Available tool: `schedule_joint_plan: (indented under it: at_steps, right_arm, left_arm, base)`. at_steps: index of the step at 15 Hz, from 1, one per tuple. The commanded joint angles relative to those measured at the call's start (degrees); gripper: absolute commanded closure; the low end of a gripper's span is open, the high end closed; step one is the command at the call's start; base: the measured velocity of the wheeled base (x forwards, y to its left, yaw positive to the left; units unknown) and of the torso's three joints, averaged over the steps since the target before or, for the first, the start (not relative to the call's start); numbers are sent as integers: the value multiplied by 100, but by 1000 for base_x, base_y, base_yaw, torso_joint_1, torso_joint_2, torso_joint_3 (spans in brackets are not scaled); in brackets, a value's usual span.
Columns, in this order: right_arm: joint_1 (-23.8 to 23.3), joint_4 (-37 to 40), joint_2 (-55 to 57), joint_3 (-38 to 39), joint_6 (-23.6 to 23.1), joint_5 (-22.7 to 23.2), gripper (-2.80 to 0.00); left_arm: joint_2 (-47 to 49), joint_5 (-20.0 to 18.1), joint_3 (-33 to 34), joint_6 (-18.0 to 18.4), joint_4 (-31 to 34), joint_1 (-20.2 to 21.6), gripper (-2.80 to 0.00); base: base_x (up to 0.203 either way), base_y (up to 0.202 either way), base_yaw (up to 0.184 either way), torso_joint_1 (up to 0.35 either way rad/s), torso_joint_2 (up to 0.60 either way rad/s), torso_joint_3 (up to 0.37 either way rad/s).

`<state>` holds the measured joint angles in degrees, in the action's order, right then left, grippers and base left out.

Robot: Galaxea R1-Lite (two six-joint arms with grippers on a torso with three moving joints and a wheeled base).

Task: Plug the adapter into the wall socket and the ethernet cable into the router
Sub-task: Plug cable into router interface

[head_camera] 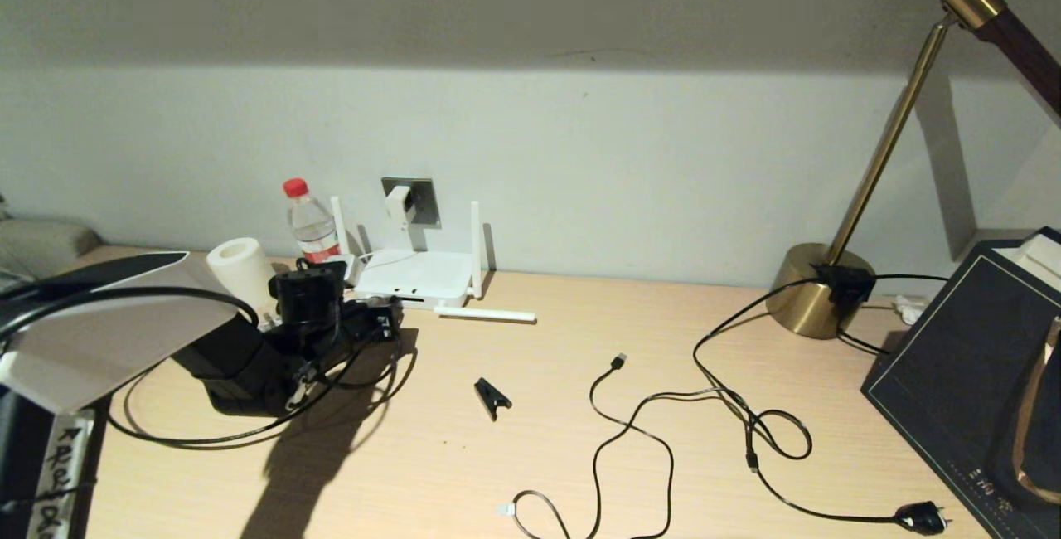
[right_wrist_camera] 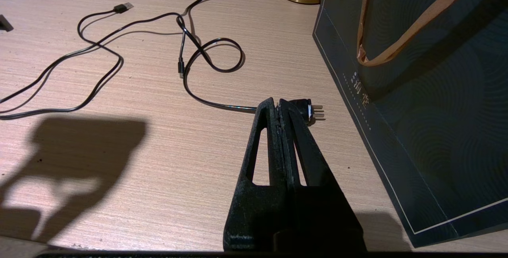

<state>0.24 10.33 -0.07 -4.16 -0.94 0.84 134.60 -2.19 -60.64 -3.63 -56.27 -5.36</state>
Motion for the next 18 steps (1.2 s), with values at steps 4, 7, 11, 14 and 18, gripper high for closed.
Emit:
schedule_joint_plan:
  at_steps: [4, 7, 11, 14, 18]
  right_arm:
    - [2, 5, 7, -3, -3, 4, 0]
    - [2, 5, 7, 3, -3, 4, 0]
    - [2, 5, 7, 1, -3, 4, 0]
    - [2, 5, 7, -2, -3, 4, 0]
    - [2, 5, 7, -6, -3, 4, 0]
  left_arm:
    - [23, 0, 8, -6, -23, 0, 0]
    - [23, 0, 8, 3, 37, 0, 0]
    - [23, 0, -1, 3, 37, 0, 0]
    - [23, 0, -36, 3, 37, 5, 0]
    - [23, 0, -95, 3, 129, 9, 0]
  base:
    - [0, 0, 0, 0, 0, 0]
    - [0, 0, 0, 0, 0, 0]
    - [0, 0, 0, 0, 0, 0]
    - [0, 0, 0, 0, 0, 0]
    - [0, 0, 0, 0, 0, 0]
